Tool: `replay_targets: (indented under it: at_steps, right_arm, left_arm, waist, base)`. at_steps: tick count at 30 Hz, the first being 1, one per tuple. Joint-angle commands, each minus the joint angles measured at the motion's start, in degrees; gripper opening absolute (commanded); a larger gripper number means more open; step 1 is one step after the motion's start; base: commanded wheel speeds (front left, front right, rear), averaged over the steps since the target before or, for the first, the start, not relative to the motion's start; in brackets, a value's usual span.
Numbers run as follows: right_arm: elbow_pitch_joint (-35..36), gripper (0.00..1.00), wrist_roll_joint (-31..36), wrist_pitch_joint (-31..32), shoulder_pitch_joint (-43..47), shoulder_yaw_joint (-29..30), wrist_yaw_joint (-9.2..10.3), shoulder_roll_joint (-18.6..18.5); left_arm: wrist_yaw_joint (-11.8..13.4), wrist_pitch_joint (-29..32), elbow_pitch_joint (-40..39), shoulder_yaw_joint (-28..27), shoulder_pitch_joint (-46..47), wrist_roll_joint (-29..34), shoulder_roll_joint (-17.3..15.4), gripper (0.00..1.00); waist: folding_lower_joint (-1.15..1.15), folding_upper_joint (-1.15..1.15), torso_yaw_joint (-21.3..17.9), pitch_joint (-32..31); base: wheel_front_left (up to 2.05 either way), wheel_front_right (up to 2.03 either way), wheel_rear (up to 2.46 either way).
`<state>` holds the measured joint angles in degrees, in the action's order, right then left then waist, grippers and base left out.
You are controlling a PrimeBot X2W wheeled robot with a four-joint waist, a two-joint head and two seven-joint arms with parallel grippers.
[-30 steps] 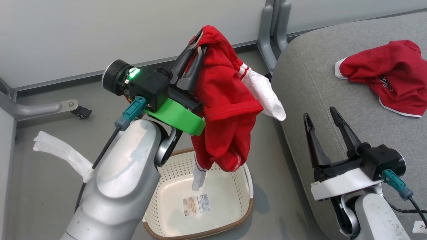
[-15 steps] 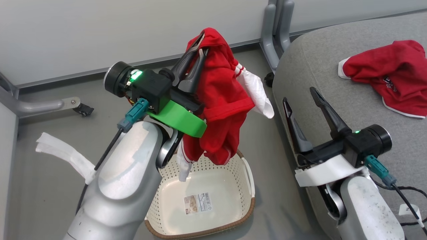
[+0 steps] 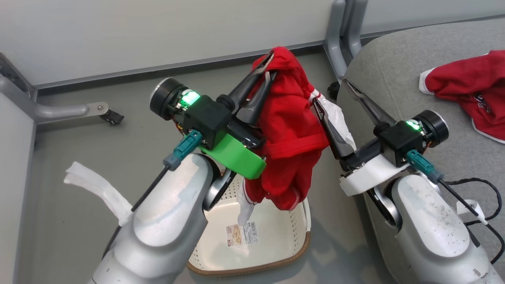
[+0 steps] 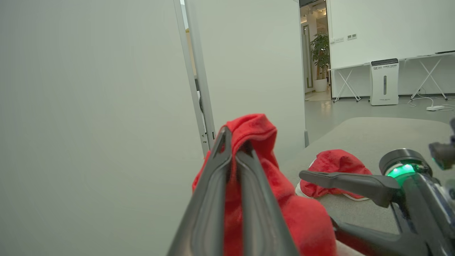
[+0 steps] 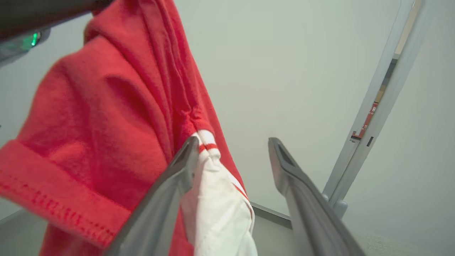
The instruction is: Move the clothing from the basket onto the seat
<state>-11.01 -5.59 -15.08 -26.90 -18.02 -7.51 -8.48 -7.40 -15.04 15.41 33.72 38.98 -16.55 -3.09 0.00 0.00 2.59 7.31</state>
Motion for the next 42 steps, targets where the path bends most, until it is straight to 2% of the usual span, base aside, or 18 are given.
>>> replay_targets:
  at_steps: [1, 7, 19, 20, 21, 22, 42]
  right_arm:
    - [-1.1, 1.00, -0.5, -0.1, -1.1, -0.8, 0.04, -0.6]
    - [-6.5, 1.00, -1.6, 0.4, -4.4, -4.8, 0.04, -1.9]
    - [-13.7, 1.00, -4.3, 0.5, -8.4, -9.2, 0.04, -3.0]
    - [-14.1, 0.85, -4.7, 0.4, -8.5, -9.5, 0.04, -2.8]
    - [-14.4, 0.28, -5.0, 0.4, -8.7, -9.8, 0.04, -2.7]
    - [-14.5, 0.00, -5.3, 0.3, -8.9, -9.9, 0.04, -2.7]
    - [-15.2, 0.00, -6.2, -0.2, -8.1, -9.6, 0.04, -2.3]
  left_arm:
    - [-0.1, -0.2, -0.5, 0.6, -0.7, -0.2, 0.0, 0.00]
    - [-0.1, -0.2, -1.8, 3.8, -1.0, -0.5, 0.2, 0.00]
    - [-0.1, -0.2, -4.6, 8.5, -0.4, -2.4, 0.2, 0.00]
    - [-0.1, -0.2, -4.7, 8.7, -0.3, -2.6, 0.2, 0.00]
    - [0.0, -0.2, -4.9, 8.9, -0.2, -2.7, 0.2, 0.00]
    - [0.0, -0.2, -4.9, 9.0, -0.1, -2.8, 0.2, 0.00]
    - [0.1, -0.2, -3.1, 8.1, -0.1, -2.2, 0.2, 0.00]
  waist:
    - [0.00, 0.00, 0.7, 0.3]
    - [0.00, 0.00, 1.7, 0.3]
    - [0.00, 0.00, 3.0, 0.7]
    - [0.00, 0.00, 3.1, 0.8]
    - [0.00, 0.00, 3.2, 0.9]
    - [0.00, 0.00, 3.2, 1.1]
    - [0.00, 0.00, 2.8, 2.0]
  base:
    - [0.00, 0.00, 0.00]
    - [0.00, 0.00, 0.00]
    - [0.00, 0.00, 0.00]
    - [0.00, 0.00, 0.00]
    - [0.00, 0.00, 0.00]
    - [0.00, 0.00, 0.00]
    - [0.00, 0.00, 0.00]
